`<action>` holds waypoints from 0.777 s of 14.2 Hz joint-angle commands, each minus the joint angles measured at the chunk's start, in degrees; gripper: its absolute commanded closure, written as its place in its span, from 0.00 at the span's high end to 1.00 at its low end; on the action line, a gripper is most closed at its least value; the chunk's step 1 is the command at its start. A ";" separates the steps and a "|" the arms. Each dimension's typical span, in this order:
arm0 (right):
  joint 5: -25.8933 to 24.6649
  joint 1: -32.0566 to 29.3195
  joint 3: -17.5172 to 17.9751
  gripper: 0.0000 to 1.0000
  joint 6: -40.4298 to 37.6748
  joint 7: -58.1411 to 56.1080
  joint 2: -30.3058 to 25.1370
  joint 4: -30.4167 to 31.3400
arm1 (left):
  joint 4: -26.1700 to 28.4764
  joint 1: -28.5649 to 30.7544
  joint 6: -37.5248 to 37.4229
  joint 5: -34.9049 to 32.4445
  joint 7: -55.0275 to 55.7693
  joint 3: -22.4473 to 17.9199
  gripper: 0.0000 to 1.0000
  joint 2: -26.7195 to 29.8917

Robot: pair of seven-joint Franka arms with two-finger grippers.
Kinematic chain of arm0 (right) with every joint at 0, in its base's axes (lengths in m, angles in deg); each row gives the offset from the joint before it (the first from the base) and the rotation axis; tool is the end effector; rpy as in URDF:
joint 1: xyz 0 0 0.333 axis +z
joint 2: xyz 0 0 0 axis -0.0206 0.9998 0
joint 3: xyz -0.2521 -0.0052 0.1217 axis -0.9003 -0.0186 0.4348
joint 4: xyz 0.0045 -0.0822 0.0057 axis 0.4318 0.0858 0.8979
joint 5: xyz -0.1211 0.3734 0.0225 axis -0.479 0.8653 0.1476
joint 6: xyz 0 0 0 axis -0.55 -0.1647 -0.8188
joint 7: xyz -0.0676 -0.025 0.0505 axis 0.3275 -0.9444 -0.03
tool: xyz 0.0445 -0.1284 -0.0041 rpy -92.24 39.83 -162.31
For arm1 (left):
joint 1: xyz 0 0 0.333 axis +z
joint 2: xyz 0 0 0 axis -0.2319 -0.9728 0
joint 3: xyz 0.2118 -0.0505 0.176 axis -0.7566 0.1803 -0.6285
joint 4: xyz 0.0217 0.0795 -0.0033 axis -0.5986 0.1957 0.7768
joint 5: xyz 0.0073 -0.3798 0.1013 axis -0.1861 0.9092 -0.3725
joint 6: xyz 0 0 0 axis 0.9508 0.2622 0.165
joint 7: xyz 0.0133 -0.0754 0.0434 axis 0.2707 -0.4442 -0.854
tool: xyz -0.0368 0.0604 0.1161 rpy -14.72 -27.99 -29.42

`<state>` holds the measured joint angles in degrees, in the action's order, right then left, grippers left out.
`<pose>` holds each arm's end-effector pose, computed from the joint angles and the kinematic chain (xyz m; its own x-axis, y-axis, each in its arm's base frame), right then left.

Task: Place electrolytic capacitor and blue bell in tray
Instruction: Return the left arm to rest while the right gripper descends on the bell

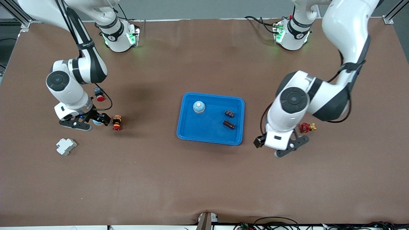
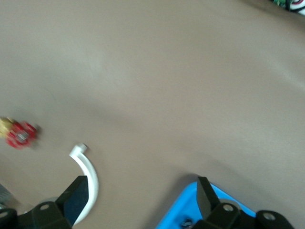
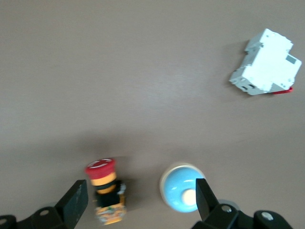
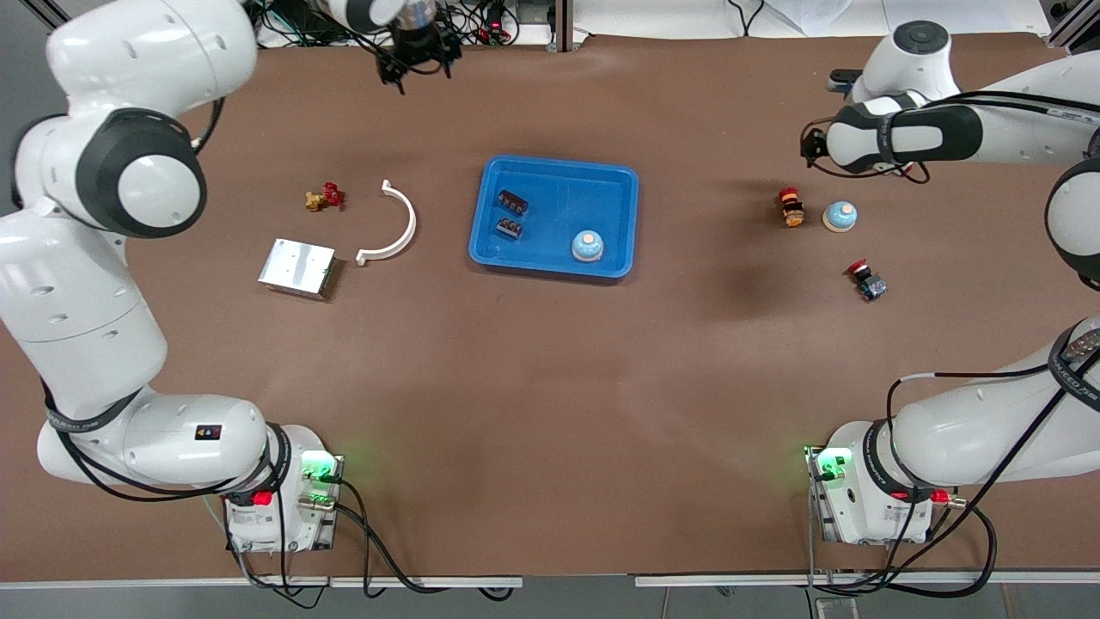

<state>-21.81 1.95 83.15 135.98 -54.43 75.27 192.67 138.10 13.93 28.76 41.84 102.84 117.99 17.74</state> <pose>0.5354 0.0064 0.2112 0.9797 -0.1556 0.1264 -0.1689 -0.9803 0.1022 0.6412 -0.2635 0.3431 0.9068 0.4031 0.1234 0.4108 -0.9106 -0.0441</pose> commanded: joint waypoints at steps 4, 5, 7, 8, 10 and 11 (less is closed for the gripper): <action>-0.26 -4.36 1.38 1.00 2.23 -3.37 -0.05 2.19 | 0.94 4.92 -6.59 0.87 -15.02 0.08 1.00 8.53; -0.26 -4.97 1.38 1.00 2.84 -3.37 0.04 2.63 | 0.94 5.54 -7.21 1.92 -16.26 -0.01 1.00 9.58; -0.26 -5.76 1.38 1.00 6.51 -3.63 0.91 4.38 | 0.85 7.81 -7.39 4.82 -17.59 -0.01 1.00 11.70; -0.26 -6.37 1.38 1.00 8.10 -3.63 1.53 5.17 | 0.85 8.96 -7.48 5.79 -18.64 0.08 1.00 12.58; -0.09 -6.90 1.38 1.00 8.73 -3.55 2.23 5.97 | 1.11 9.59 -8.35 7.11 -21.36 -0.53 1.00 15.55; 0.52 -7.78 1.47 1.00 8.73 -3.63 2.32 6.58 | 1.29 9.67 -9.23 7.12 -22.85 -0.97 1.00 16.62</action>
<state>-21.73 -3.38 83.44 143.63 -57.37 77.64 197.83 137.92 23.35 21.36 47.46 82.81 117.84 30.62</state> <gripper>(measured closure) 0.000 0.000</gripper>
